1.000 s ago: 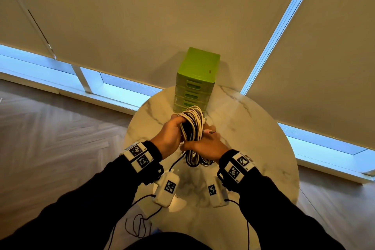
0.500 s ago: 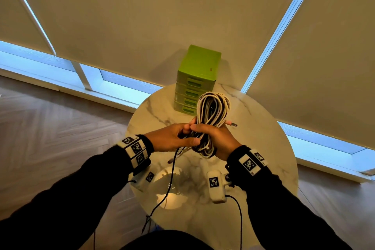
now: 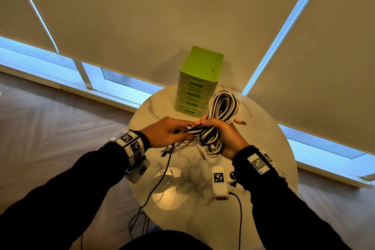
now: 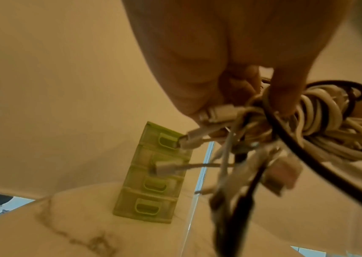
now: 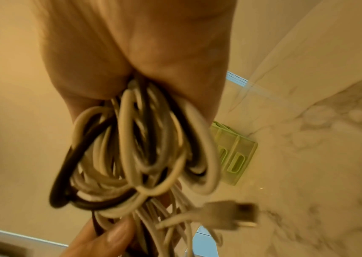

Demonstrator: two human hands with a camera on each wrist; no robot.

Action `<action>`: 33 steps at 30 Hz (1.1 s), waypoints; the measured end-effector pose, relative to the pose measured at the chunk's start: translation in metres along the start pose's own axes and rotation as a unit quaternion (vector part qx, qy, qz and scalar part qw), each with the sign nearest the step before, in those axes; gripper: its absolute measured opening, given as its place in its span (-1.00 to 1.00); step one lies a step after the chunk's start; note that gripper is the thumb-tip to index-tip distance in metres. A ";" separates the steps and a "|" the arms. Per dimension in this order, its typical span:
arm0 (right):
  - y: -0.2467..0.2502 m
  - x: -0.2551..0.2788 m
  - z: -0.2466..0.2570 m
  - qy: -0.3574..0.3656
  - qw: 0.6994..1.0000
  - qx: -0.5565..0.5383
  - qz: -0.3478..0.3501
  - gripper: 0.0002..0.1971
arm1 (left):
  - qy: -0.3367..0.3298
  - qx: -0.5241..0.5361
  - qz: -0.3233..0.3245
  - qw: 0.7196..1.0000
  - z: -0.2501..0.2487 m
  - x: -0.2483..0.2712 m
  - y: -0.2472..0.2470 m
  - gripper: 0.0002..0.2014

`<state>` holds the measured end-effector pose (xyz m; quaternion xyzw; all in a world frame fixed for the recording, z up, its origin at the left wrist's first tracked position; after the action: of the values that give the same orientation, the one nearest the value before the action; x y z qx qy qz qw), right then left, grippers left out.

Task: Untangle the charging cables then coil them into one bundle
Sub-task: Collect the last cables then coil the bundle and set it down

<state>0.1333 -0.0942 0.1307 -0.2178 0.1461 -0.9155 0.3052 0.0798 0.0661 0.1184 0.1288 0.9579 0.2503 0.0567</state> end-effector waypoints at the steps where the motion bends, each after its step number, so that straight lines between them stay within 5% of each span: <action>1: 0.000 -0.001 0.001 0.001 1.000 0.000 -0.005 -0.93 | 0.015 0.016 -0.016 1.000 0.004 -0.001 -0.001 -0.60; 13: 0.007 -0.003 0.006 0.024 0.991 0.096 -0.089 -0.83 | -0.080 -0.256 -0.113 0.957 0.008 -0.017 -0.001 -0.68; 19: 0.022 -0.001 0.015 0.033 0.985 0.108 -0.134 -0.84 | 0.019 -0.011 -0.143 0.990 0.017 -0.015 -0.004 -0.80; 22: 0.026 -0.001 0.009 -0.020 0.978 0.160 -0.134 -0.74 | -0.062 -0.147 -0.126 0.979 0.009 -0.017 -0.008 -0.85; 27: 0.026 0.001 0.000 -0.065 0.973 0.186 -0.120 -0.80 | -0.156 -0.340 -0.137 0.917 0.002 -0.020 -0.017 -0.78; 31: 0.032 0.003 0.002 -0.017 0.986 0.109 -0.128 -0.86 | -0.116 -0.229 -0.093 0.962 0.019 -0.013 -0.021 -0.81; 33: 0.034 0.002 0.002 -0.007 0.995 0.000 -0.101 -0.84 | -0.092 -0.233 -0.106 0.962 0.029 -0.007 -0.020 -0.73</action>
<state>0.1502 -0.1220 0.1192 -0.2380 0.1212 -0.9400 0.2121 0.0867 0.0608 0.0841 0.0317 0.8718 0.4464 0.1990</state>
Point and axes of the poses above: each hand's wrist, its own x-axis away from the middle knuckle, its own y-axis out of the back of the hand, z = x × y, the point moved 5 cm from there along -x, towards the middle knuckle, and after that the axes turned 1 degree about -x, right-handed, at the moved point
